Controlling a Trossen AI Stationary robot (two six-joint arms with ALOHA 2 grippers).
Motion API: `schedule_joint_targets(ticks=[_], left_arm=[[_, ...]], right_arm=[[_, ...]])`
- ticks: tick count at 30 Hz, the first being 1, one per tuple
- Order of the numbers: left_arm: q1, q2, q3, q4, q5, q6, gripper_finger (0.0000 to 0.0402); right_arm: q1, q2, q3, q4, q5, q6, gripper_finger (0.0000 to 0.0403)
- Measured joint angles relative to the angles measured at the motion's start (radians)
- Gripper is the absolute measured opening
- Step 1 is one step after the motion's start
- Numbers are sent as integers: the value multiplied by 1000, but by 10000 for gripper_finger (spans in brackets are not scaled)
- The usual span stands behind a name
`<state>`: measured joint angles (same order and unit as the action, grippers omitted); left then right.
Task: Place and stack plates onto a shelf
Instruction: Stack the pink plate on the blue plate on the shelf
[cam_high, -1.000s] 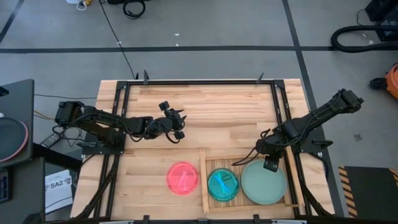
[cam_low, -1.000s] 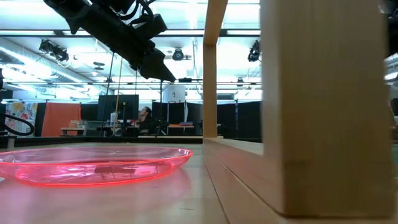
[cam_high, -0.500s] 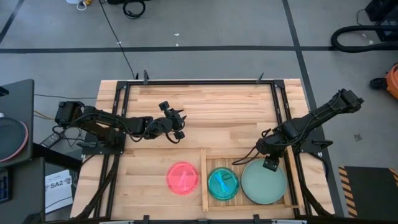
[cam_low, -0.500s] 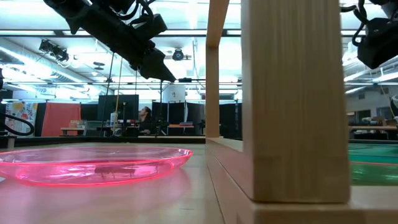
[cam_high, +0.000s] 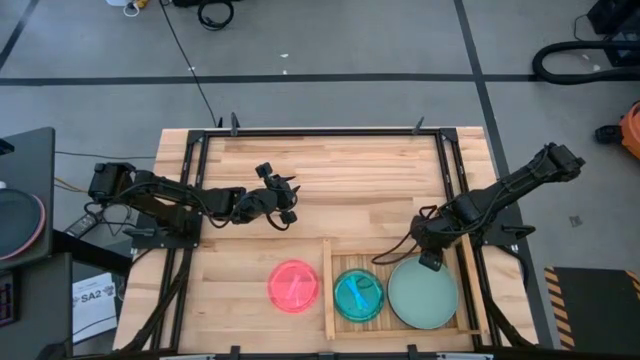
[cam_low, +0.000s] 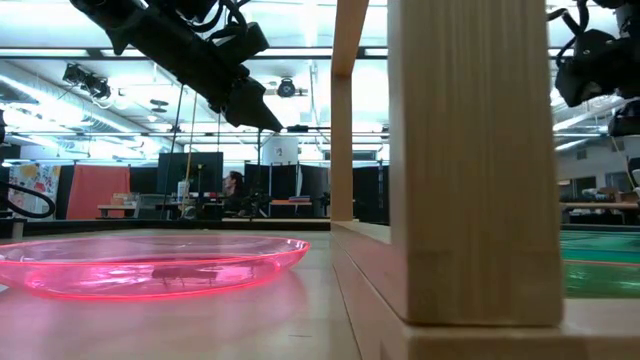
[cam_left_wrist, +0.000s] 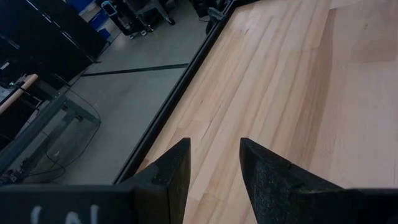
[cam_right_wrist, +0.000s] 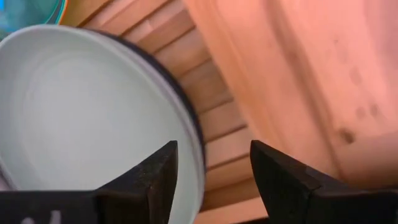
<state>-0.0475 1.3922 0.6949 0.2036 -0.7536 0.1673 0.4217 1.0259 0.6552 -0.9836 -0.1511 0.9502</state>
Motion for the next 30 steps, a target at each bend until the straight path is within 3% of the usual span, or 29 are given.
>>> schedule_joint_targets(ticks=[8, 15, 21, 30], left_arm=[[0, 0, 0, 0, 0, 0, 144], [0, 0, 0, 0, 0, 0, 144], [0, 0, 0, 0, 0, 0, 144], [0, 0, 0, 0, 0, -11, 144]], right_arm=[[-7, 0, 0, 17, 247, -80, 207], [-60, 0, 0, 139, 477, -174, 207], [-153, 0, 0, 337, 529, -351, 207], [-335, 3, 0, 829, 547, -692, 207]])
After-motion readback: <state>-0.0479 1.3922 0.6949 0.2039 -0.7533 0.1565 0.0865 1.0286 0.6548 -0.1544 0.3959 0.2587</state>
